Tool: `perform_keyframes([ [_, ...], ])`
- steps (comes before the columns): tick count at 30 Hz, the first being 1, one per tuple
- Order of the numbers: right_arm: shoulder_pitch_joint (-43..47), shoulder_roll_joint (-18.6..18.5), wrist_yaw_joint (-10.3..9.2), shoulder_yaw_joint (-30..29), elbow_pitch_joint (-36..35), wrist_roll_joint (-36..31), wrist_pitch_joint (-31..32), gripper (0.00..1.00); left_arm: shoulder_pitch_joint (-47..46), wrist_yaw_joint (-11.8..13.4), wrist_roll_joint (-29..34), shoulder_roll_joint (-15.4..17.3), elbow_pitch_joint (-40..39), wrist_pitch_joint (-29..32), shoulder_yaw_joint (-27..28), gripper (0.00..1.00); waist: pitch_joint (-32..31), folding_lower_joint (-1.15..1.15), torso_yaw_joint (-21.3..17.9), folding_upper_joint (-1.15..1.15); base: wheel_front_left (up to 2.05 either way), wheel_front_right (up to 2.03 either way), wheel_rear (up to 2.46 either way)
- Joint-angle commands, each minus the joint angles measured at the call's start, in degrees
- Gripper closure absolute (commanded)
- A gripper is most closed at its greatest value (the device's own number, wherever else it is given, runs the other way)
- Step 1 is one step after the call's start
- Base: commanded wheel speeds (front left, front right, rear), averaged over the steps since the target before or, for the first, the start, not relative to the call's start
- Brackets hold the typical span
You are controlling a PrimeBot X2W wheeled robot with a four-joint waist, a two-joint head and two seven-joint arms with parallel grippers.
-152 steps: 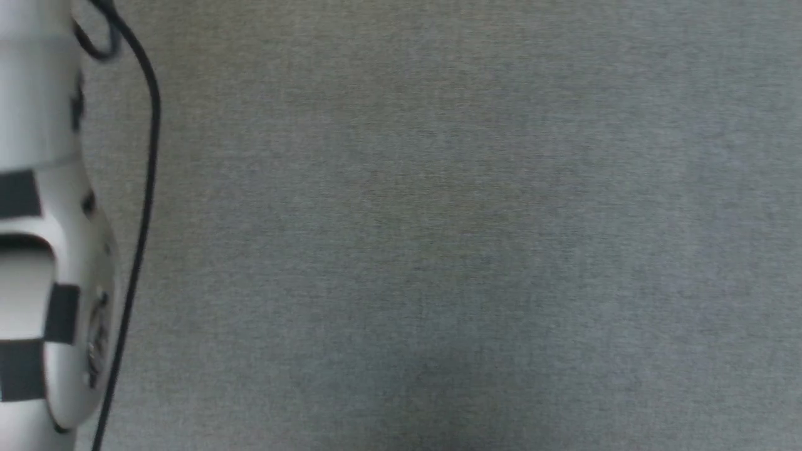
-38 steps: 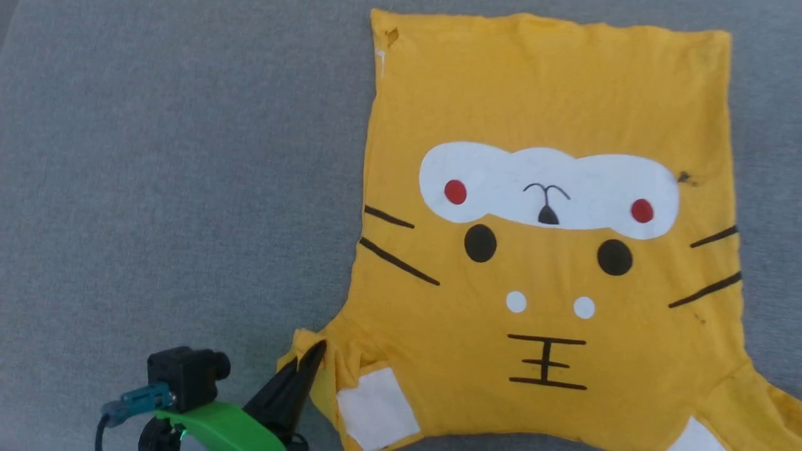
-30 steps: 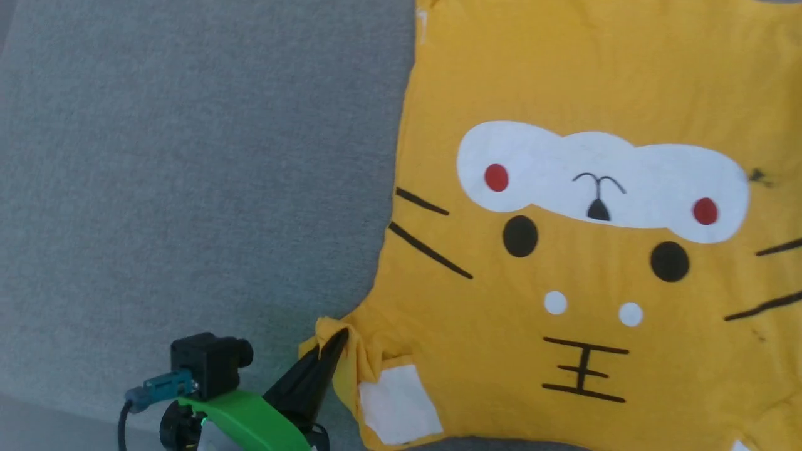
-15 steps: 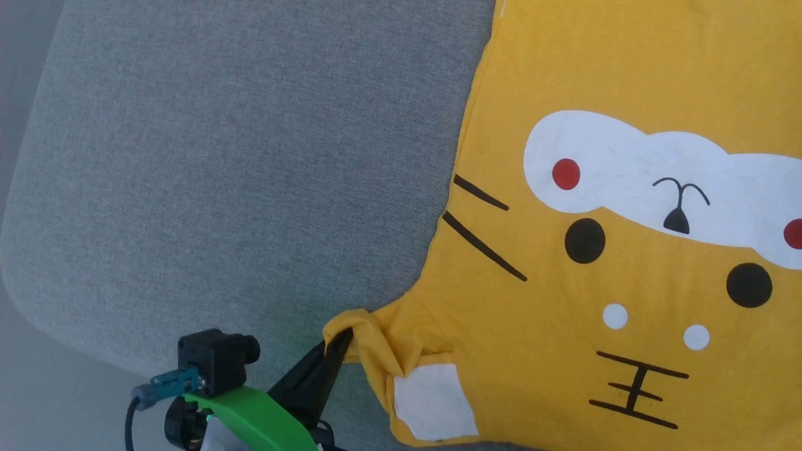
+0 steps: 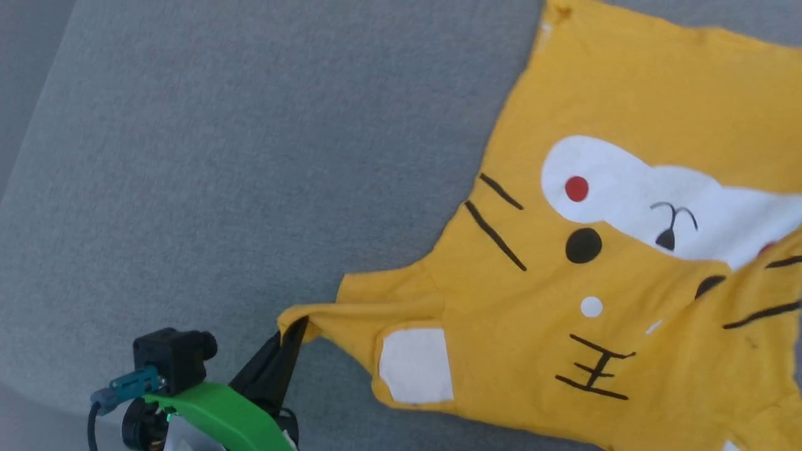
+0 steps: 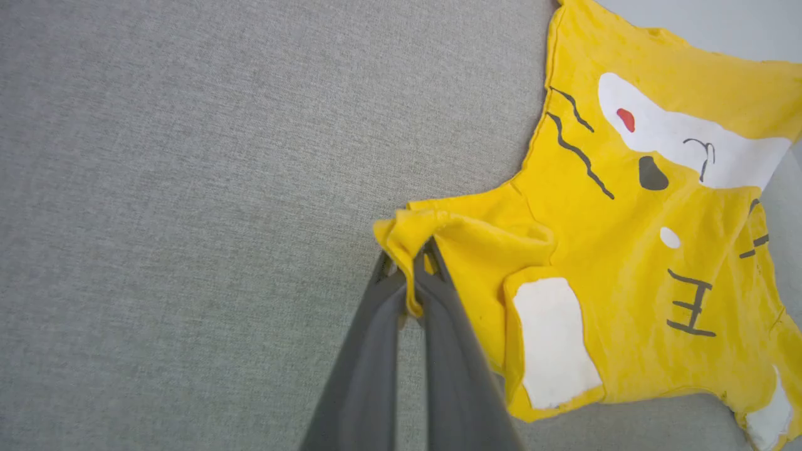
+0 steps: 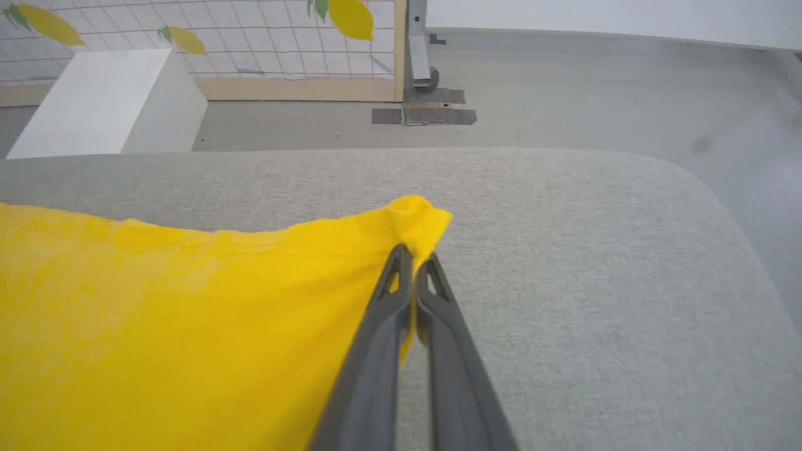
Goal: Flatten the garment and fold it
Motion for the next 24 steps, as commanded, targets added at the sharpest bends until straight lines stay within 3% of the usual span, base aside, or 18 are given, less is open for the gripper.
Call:
perform_keyframes([
  [1, 3.83, 0.47, -0.09, -1.5, -1.84, 1.14, -0.27, 1.0, 1.08, 0.33, -0.04, 0.44, 0.31, -0.29, 0.42, 1.0, -7.98, -0.01, -6.91, 0.0, 0.0, 0.0, 0.0],
  [5, 16.07, 4.6, -0.09, -7.21, -8.94, 4.1, 0.87, 1.0, 2.98, 0.82, -0.54, 0.65, 0.52, -0.57, 0.96, 1.0, -11.51, -0.01, -9.61, 0.0, 0.0, 0.0, 0.0],
  [10, 33.21, 13.15, -0.09, -15.13, -17.64, 7.36, 3.26, 1.0, 5.15, 1.37, -0.95, 0.96, 0.89, -1.02, 1.65, 1.0, -14.02, -0.01, -12.17, 0.0, 0.0, 0.0, 0.0],
  [11, 39.29, 16.67, -0.09, -16.86, -19.99, 8.17, 3.86, 1.0, 5.81, 1.35, -1.23, 0.99, 0.93, -1.14, 1.7, 1.0, -14.39, -0.01, -13.01, 0.0, 0.0, 0.0, 0.0],
  [13, 44.07, 18.99, -0.09, -17.38, -21.4, 8.88, 4.6, 1.0, 6.23, 1.33, -1.39, 1.05, 0.98, -1.15, 1.68, 1.0, -14.68, -0.01, -13.55, 0.0, 0.0, 0.0, 0.0],
  [17, 49.93, 20.46, -0.09, -15.61, -19.41, 10.96, 2.66, 1.0, 6.62, 1.58, -1.45, 1.17, 1.05, -1.16, 1.82, 1.0, -14.98, -0.01, -14.49, 0.0, 0.0, 0.0, 0.0],
  [21, 49.57, 20.52, -0.09, -10.82, -12.13, 12.78, -2.58, 0.98, 6.35, 1.79, -1.42, 1.25, 1.01, -0.95, 1.84, 1.0, -15.24, -0.01, -15.19, 0.0, 0.0, 0.0, 0.0],
  [22, 49.19, 20.53, -0.09, -9.43, -11.15, 12.21, -3.63, 0.63, 6.2, 1.83, -1.36, 1.28, 1.02, -0.88, 1.83, 1.0, -15.32, -0.01, -15.28, 0.0, 0.0, 0.0, 0.0],
  [23, 48.66, 20.53, -0.09, -7.93, -10.51, 11.4, -4.59, 0.0, 6.01, 1.87, -1.33, 1.27, 1.0, -0.82, 1.79, 1.0, -15.36, -0.01, -15.38, 0.0, 0.0, 0.0, 0.0],
  [24, 48.01, 20.53, -0.09, -7.37, -10.29, 11.01, -5.26, 0.0, 5.89, 1.85, -1.36, 1.24, 0.96, -0.76, 1.7, 1.0, -15.37, -0.01, -15.44, 0.0, 0.0, 0.0, 0.0],
])
